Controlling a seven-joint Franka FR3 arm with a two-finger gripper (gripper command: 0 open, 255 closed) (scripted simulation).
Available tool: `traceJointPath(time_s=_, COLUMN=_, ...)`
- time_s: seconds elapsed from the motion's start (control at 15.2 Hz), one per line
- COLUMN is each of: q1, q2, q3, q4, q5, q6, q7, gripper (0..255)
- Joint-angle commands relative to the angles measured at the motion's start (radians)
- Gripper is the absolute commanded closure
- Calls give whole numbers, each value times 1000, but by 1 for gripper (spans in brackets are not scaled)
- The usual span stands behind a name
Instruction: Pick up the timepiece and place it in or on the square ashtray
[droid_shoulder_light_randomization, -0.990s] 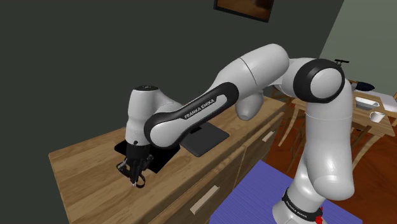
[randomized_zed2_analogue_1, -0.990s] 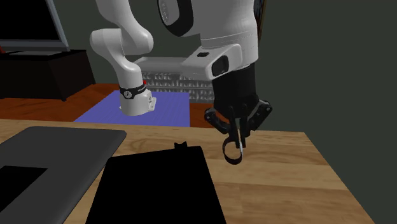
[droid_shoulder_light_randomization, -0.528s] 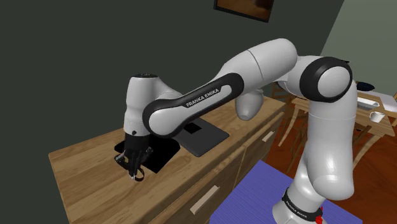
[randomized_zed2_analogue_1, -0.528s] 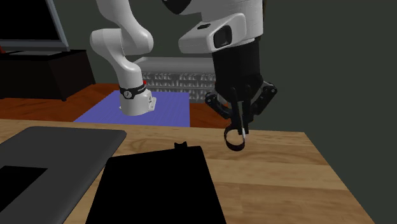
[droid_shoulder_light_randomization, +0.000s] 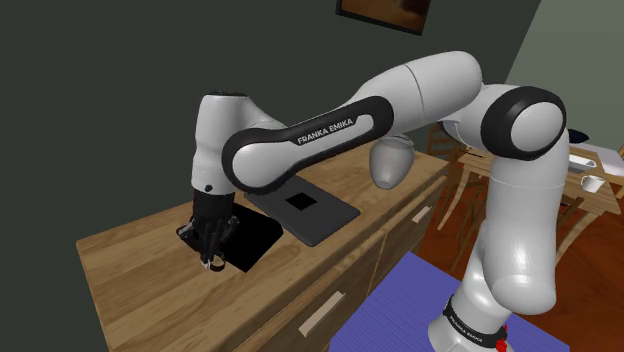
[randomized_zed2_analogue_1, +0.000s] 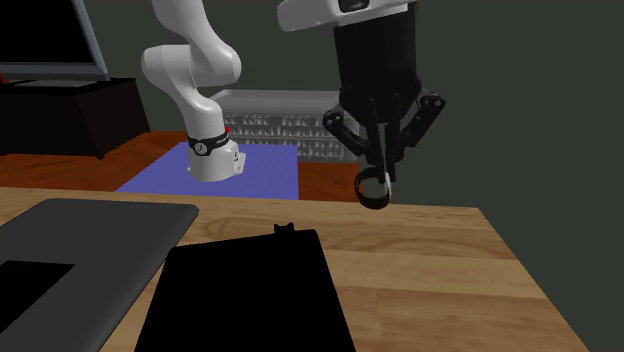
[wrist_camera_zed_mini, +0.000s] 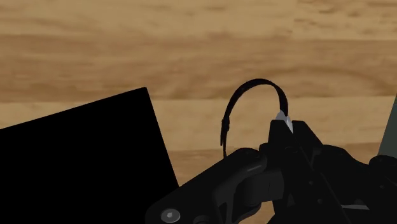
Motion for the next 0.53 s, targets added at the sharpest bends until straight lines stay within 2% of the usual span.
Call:
traceJointPath(time_s=0.0, q1=-1, q2=-9, q3=2, q4=15, q5=3, q6=-24, q7=1, gripper=255)
traceJointPath(time_s=0.33, q1=-2, q2=-23, q3=4, q4=54, q5=8, q6=-76, q7=3, gripper=255)
traceJointPath(time_s=0.46, q1=-28, q2=-14, q3=-10, q4=78, q5=13, q6=-96, q7=-38, gripper=255)
